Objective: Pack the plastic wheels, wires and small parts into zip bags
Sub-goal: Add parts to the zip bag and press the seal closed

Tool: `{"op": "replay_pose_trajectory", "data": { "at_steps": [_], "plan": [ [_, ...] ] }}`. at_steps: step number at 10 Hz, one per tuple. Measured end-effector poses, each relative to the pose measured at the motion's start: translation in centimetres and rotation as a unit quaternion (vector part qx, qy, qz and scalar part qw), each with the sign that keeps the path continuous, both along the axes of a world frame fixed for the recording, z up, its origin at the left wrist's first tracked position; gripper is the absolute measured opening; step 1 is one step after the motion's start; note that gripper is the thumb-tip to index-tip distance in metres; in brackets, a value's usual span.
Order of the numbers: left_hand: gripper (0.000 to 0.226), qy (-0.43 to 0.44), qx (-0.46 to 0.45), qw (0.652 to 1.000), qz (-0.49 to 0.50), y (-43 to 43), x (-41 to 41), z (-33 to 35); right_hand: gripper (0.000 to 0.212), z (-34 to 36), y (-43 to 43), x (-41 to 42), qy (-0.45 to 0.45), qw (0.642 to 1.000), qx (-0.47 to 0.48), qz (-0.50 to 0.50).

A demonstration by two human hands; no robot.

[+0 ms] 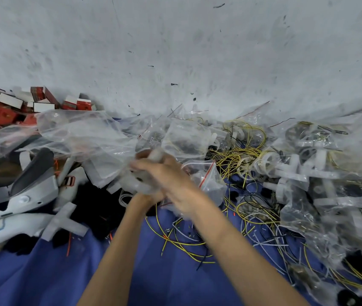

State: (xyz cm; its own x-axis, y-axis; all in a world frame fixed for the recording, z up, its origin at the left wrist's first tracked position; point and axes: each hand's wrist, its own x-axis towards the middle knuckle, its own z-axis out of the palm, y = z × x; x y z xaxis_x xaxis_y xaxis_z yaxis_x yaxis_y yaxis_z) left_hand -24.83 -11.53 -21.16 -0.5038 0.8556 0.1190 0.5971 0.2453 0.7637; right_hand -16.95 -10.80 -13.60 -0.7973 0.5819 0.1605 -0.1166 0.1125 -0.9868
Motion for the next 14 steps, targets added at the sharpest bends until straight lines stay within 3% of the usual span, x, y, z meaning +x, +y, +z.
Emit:
{"op": "replay_pose_trajectory", "data": {
  "at_steps": [1, 2, 3, 5, 6, 7, 8, 9, 11, 12, 13, 14],
  "plan": [
    [0.025, 0.109, 0.033, 0.986, -0.126, -1.3, 0.6, 4.4, 0.010, 1.0, 3.1, 4.3, -0.050, 0.998, -0.036, 0.015],
    [0.023, 0.052, -0.033, 0.987, -0.149, -1.3, 0.8, 5.9, 0.012, 0.9, 5.9, 8.2, -0.134, 0.990, -0.010, 0.044],
    [0.018, 0.073, -0.011, 0.986, -0.149, -1.1, 1.1, 6.5, 0.015, 0.1, 8.1, 10.7, -0.189, 0.980, 0.009, 0.056],
    [0.019, 0.178, 0.029, 0.969, -0.166, -0.8, 4.8, 8.7, 0.027, -0.6, 8.1, 11.2, -0.196, 0.968, 0.150, 0.051],
    [0.013, 0.231, 0.034, 0.961, -0.152, -0.7, 5.9, 9.2, 0.022, -0.7, 7.8, 10.7, -0.218, 0.959, 0.166, 0.066],
    [0.025, 0.197, 0.073, 0.963, -0.168, -1.0, 6.3, 9.6, 0.027, -1.9, 8.4, 10.1, -0.364, 0.884, 0.294, 0.026],
    [0.024, 0.180, 0.106, 0.957, -0.201, -1.0, 7.9, 10.0, 0.021, -2.4, 8.0, 9.5, -0.336, 0.868, 0.360, -0.060],
    [0.021, 0.204, 0.098, 0.945, -0.234, -1.0, 8.4, 10.4, 0.031, -2.8, 7.6, 9.1, -0.266, 0.921, 0.276, -0.067],
    [0.047, 0.247, 0.004, 0.935, -0.255, -2.5, 7.0, 10.9, 0.033, -4.7, 9.0, 7.1, -0.482, 0.796, 0.362, -0.044],
    [0.043, 0.250, -0.027, 0.945, -0.211, -2.5, 6.5, 10.7, 0.030, -4.1, 9.5, 5.9, -0.458, 0.807, 0.361, -0.095],
    [0.030, 0.244, -0.020, 0.951, -0.187, -2.3, 6.3, 10.9, 0.029, -2.6, 9.4, 5.4, -0.325, 0.886, 0.317, -0.098],
    [0.021, 0.254, 0.005, 0.950, -0.182, -1.5, 7.3, 10.5, 0.034, -2.0, 8.5, 6.6, -0.213, 0.940, 0.257, -0.073]
  ]
}}
